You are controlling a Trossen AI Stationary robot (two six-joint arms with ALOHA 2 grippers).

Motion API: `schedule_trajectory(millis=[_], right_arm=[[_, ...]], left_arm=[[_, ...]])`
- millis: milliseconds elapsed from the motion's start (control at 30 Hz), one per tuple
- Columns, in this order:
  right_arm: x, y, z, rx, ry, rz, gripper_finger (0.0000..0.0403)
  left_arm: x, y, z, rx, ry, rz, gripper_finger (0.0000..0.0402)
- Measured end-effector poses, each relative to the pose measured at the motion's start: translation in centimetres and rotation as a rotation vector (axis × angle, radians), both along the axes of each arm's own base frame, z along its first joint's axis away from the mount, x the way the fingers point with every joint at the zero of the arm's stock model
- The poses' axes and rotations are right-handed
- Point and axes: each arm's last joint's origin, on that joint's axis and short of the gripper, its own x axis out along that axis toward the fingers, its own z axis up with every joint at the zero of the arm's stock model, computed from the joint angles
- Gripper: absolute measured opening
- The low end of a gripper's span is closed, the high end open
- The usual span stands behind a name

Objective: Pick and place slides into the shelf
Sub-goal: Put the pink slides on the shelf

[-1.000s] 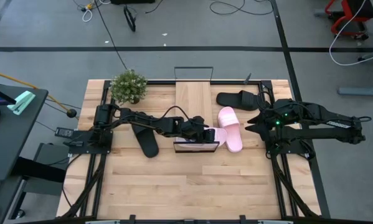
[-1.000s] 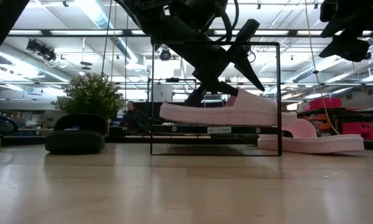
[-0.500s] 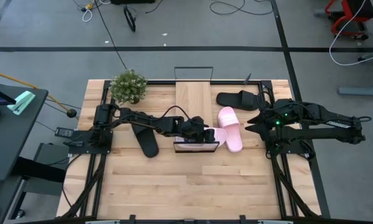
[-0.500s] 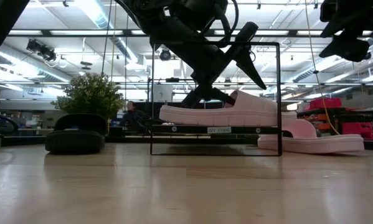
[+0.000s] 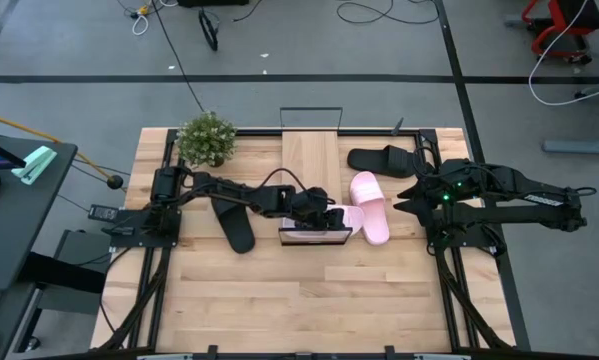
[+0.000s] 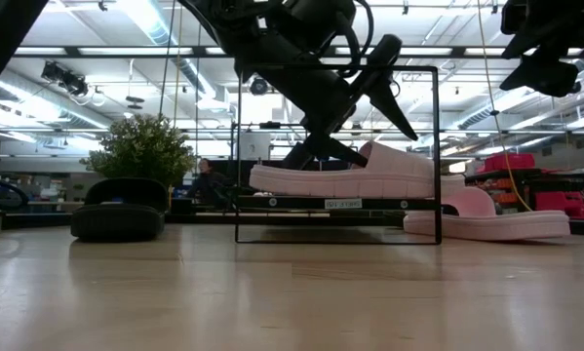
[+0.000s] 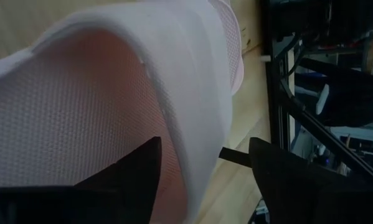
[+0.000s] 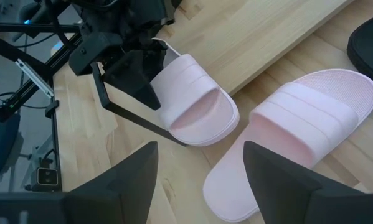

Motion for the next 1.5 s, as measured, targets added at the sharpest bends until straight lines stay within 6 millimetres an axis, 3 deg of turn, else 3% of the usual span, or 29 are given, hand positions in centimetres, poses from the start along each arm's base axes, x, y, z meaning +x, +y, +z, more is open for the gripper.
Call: schedule_trajectory(millis=[433, 933, 1267, 1500], right_arm=[[0.0, 0.0, 0.0, 0.000, -0.001, 0.000, 0.0242], [0.0, -0.1, -0.3, -0.038, 0.051, -0.017, 0.0242], [3.4, -0.9, -1.5, -0.073, 0.178, 0.039, 0.0242], [6.1, -3.7, -3.3, -0.042, 0.271, 0.083, 0.0242]], left_arm=[[-0.6, 1.2, 1.3, 0.012, 0.003, -0.067, 0.0256], [-4.2, 2.8, 3.9, 0.153, 0.194, -0.155, 0.0255], [-7.5, 6.0, 8.8, 0.312, 0.183, -0.065, 0.0250], [-9.3, 7.0, 11.5, 0.388, 0.139, -0.021, 0.0249]])
